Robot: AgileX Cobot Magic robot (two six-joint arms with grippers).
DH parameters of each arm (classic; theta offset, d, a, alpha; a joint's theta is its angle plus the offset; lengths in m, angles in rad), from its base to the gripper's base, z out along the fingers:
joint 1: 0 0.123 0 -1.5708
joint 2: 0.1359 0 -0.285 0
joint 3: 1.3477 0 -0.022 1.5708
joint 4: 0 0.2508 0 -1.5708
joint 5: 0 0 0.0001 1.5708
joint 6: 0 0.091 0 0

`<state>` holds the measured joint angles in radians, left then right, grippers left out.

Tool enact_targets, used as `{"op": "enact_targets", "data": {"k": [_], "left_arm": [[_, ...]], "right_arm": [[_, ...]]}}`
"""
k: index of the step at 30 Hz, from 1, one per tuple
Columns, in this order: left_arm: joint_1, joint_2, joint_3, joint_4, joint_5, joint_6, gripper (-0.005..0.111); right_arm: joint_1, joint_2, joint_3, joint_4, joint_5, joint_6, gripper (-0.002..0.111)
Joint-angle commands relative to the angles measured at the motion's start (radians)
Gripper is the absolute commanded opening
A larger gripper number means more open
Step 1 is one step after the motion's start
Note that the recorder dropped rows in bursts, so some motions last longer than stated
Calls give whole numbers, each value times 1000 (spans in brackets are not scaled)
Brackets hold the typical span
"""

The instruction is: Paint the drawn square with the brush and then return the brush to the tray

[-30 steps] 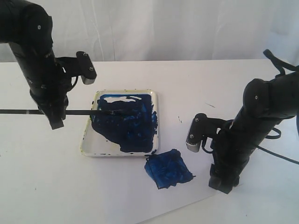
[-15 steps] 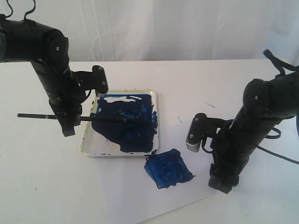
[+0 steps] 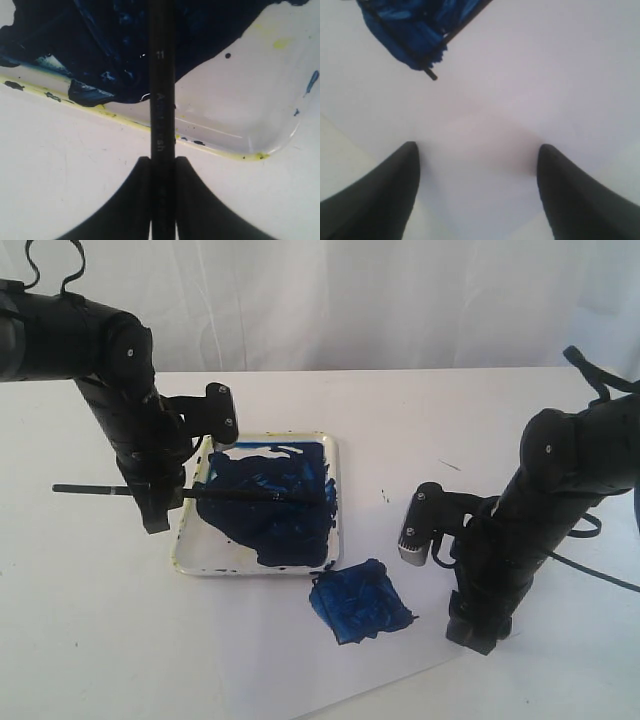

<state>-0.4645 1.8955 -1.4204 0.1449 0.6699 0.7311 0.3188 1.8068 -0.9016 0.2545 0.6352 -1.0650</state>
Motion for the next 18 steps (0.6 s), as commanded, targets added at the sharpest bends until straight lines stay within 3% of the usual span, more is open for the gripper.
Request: {"op": "enact_targets", "data": {"k": [1,18], "left_arm": [[2,-1,5,-18,12,9,0],[2,3,5,-32,40,36,0]], "right_arm": [[1,23,8,0,-7,3,63],[1,23,8,0,-7,3,63]]}}
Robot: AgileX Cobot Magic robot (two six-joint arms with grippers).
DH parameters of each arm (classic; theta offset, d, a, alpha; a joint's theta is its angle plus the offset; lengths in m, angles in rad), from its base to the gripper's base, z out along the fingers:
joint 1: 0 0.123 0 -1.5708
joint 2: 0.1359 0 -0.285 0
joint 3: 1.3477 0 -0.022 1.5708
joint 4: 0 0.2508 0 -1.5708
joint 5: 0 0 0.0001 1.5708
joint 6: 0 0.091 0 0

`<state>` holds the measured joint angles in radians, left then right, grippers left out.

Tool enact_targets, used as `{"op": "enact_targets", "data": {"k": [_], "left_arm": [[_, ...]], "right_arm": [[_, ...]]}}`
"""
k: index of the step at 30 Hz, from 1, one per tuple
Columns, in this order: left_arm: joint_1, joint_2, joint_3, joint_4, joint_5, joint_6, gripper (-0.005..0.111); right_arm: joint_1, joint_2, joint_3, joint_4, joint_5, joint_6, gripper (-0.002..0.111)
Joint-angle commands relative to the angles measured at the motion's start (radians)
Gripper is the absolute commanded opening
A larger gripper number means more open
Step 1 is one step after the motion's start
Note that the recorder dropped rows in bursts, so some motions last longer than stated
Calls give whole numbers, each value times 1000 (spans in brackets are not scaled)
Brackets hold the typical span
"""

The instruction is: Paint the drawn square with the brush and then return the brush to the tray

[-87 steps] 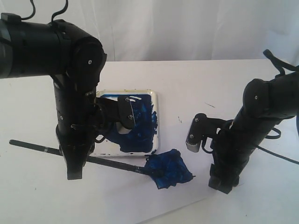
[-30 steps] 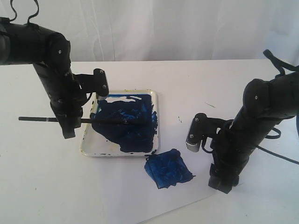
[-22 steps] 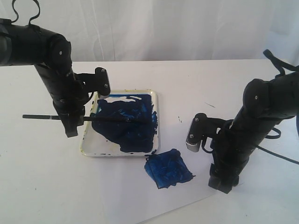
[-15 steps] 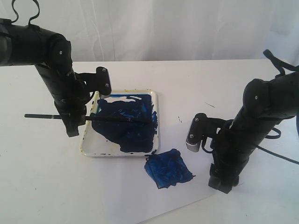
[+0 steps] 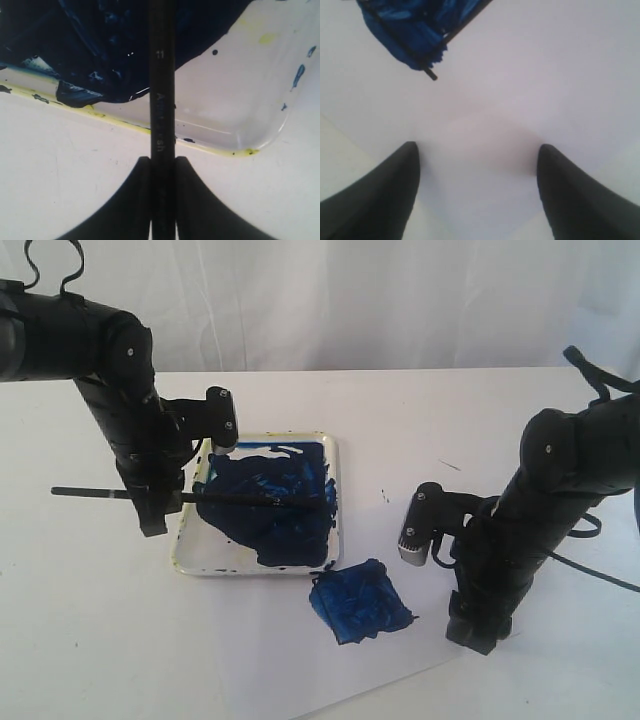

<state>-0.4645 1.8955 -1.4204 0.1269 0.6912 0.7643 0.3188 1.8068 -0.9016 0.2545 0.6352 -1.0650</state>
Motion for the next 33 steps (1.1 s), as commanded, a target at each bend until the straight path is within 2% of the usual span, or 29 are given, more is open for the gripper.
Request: {"op": "enact_targets", "data": {"k": [1,30,33], "left_arm": [[2,3,5,-14,21,2,0],[2,84,5,-10,85,24,0],[2,87,5,-7,85,24,5]], "right_arm": [[1,23,8,0,-7,3,63],[1,23,8,0,-4,3,63],[1,23,8,0,-4,3,63]]}}
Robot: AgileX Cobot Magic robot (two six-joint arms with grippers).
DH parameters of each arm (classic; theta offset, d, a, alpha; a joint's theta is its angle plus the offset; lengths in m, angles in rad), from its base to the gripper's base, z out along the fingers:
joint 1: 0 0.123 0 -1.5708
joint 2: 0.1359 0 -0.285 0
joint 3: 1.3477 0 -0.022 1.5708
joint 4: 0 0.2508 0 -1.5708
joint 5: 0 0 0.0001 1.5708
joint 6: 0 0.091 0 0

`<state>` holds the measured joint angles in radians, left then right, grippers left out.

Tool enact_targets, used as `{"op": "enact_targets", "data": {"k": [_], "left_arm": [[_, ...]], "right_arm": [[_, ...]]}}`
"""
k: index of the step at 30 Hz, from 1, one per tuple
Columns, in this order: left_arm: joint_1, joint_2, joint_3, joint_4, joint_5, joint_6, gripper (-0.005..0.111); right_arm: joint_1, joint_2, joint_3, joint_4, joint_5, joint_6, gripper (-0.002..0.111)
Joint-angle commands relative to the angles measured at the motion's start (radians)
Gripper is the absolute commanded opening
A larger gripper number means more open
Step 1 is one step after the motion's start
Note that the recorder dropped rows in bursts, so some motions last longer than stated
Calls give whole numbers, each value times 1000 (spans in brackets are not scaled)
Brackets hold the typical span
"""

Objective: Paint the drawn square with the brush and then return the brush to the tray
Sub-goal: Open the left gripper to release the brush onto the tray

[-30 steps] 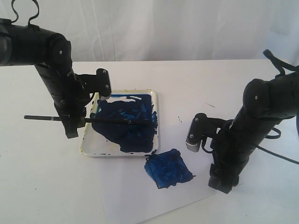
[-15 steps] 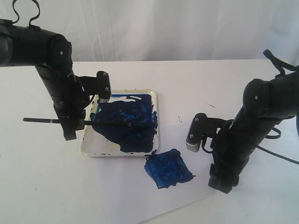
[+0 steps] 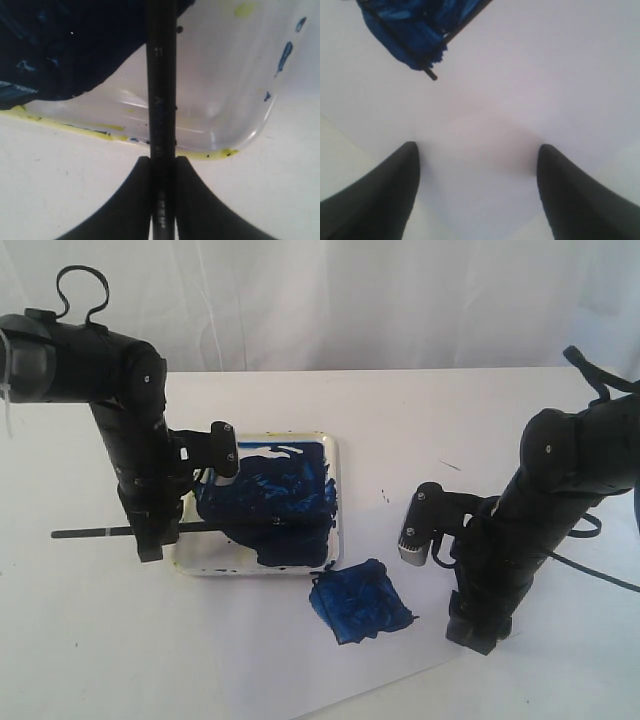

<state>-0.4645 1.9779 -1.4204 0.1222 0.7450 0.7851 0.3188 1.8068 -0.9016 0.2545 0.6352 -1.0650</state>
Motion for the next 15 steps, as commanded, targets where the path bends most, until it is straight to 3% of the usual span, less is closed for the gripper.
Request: {"op": "enact_targets", "data": {"k": [1,7,15], "left_arm": [[2,5,5,-3,31,4,9],[2,5,5,0,33,-3,32],[2,0,5,43,33,-3,34]], "right_arm": [[1,23,8,0,-4,3,63],[1,23,8,0,-4,3,63],[1,23,8,0,-7,3,63]]}}
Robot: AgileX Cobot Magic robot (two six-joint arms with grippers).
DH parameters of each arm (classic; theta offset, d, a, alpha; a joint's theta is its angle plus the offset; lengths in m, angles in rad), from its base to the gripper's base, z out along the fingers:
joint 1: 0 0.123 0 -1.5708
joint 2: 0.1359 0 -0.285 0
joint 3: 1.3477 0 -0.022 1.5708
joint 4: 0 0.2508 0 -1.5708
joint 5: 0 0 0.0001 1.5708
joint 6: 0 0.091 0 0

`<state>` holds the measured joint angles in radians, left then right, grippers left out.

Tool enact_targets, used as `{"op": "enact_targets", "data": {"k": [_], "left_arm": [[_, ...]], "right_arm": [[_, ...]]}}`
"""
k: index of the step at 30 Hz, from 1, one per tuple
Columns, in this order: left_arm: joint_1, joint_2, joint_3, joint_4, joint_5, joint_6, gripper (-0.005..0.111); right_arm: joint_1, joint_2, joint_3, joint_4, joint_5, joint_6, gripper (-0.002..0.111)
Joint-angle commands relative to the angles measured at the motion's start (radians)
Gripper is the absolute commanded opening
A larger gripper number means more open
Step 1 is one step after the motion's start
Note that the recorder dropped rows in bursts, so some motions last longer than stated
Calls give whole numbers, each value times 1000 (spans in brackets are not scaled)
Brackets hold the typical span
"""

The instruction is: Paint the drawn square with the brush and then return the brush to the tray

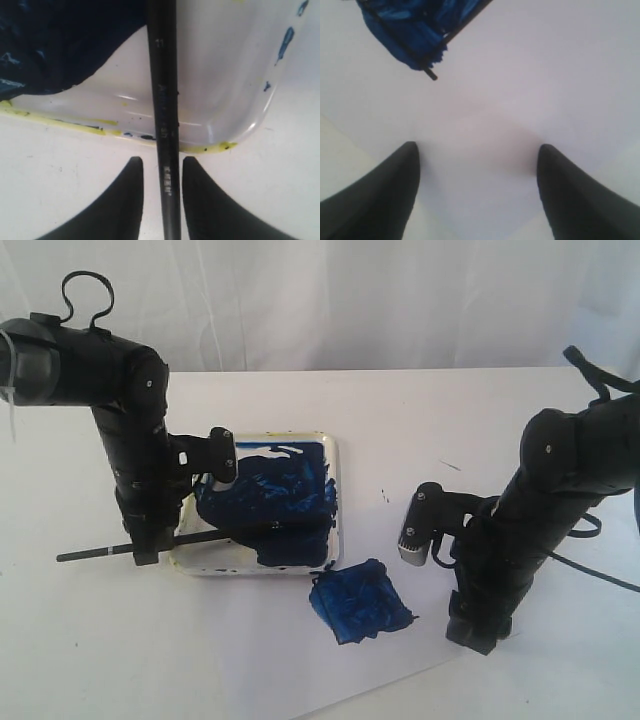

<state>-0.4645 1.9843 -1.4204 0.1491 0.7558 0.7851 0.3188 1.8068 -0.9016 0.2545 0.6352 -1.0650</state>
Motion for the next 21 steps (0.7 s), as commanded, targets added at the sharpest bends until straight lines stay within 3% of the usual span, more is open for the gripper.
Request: {"op": "enact_targets", "data": {"k": [1,17,21], "left_arm": [[2,-11,5,17,23,-3,34],[2,-146,-25,14,12,-121,34],[2,-181,-25,14,1,-232,33]], "right_arm": [[1,23,8,0,-7,3,63],[1,-117,-45,0,-31,9,63],[1,-164,-45,13,-8,152,63]]}}
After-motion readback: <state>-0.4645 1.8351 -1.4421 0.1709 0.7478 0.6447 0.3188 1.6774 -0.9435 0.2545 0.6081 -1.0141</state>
